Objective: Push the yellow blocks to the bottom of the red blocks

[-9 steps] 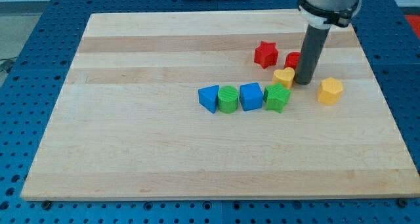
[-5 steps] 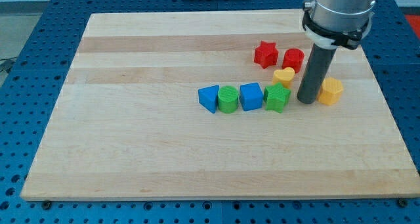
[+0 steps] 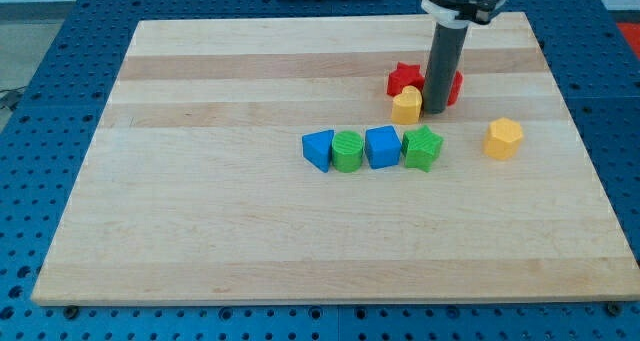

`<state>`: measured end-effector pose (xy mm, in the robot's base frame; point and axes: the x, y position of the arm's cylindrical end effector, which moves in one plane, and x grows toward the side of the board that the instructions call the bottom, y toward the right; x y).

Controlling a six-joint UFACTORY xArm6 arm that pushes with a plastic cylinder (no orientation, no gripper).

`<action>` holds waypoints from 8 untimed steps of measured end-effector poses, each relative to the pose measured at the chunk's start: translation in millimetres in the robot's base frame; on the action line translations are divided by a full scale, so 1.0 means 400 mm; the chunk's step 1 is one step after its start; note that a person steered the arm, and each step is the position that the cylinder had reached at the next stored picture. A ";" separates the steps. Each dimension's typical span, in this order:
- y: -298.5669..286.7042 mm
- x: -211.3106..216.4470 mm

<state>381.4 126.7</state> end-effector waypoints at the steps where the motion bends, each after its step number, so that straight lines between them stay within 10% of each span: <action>1: 0.005 0.021; 6: 0.289 0.372; 8: 0.367 0.266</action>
<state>487.9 273.5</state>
